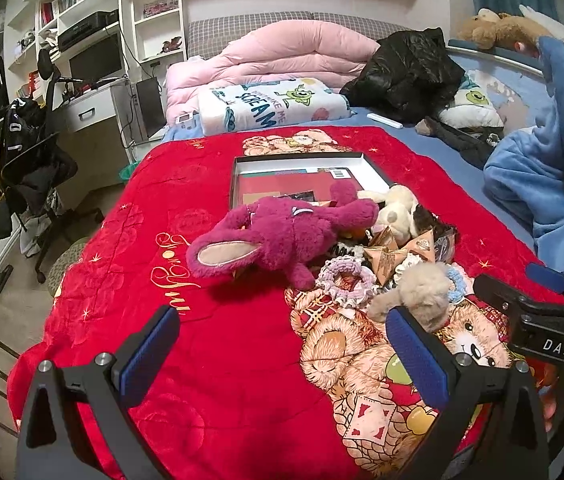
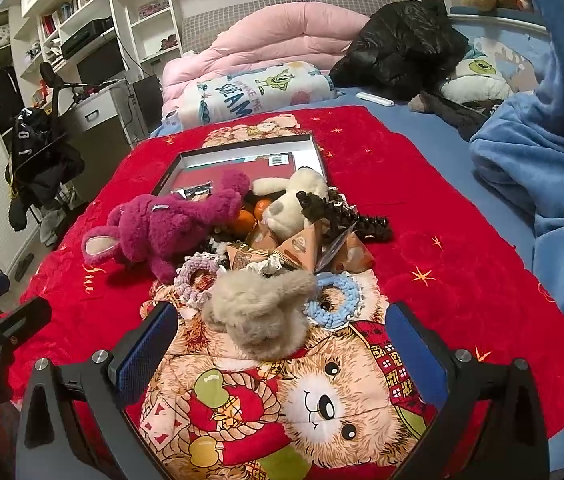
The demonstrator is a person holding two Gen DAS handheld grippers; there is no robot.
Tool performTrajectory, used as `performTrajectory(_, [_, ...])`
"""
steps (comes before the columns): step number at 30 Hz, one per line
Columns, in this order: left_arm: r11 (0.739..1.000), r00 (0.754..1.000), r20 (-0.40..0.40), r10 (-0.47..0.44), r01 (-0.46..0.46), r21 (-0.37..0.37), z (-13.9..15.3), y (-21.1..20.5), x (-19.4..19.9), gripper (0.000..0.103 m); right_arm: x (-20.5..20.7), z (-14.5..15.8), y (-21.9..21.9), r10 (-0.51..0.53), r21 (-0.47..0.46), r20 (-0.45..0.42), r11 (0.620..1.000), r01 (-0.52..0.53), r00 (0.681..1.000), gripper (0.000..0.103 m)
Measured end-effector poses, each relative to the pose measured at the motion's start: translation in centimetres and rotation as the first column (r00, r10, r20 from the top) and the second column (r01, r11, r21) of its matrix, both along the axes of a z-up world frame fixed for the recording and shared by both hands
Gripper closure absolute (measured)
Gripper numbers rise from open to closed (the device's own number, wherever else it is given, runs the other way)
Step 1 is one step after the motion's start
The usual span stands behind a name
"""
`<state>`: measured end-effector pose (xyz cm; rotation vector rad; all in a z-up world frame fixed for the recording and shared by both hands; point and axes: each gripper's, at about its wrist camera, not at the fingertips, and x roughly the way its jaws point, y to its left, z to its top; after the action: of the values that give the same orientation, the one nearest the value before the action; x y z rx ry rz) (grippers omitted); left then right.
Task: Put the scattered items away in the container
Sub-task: 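Move left gripper to the magenta plush while right gripper moves to the beige fluffy plush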
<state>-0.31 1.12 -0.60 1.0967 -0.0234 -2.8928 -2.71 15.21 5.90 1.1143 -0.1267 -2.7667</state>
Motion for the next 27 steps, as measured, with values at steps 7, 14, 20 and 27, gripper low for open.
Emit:
performTrajectory(7, [1.0,1.0,0.006,-0.002,0.002,0.001,-0.1,0.0,-0.1,0.0,0.0,-0.1,-0.4,-0.006,0.038,-0.005,0.999,0.006,1.0,0.0])
performTrajectory(14, [1.0,0.999,0.045,0.011,-0.012,0.013,-0.7,-0.4,-0.6,0.0,-0.1,-0.1,-0.4,-0.03,0.072,-0.004,0.997,0.03,1.0,0.0])
performTrajectory(20, [0.997,0.995,0.092,0.025,-0.031,0.07,-1.2,-1.3,-1.5,0.0,-0.4,-0.4,-0.8,0.014,0.052,0.016,0.999,-0.015,1.0,0.0])
performTrajectory(27, [0.987,0.993,0.108,0.051,-0.067,0.146,-0.6,-2.8,-4.3,0.0,-1.4,-0.8,-1.4,0.063,0.002,0.052,0.998,-0.063,0.997,0.0])
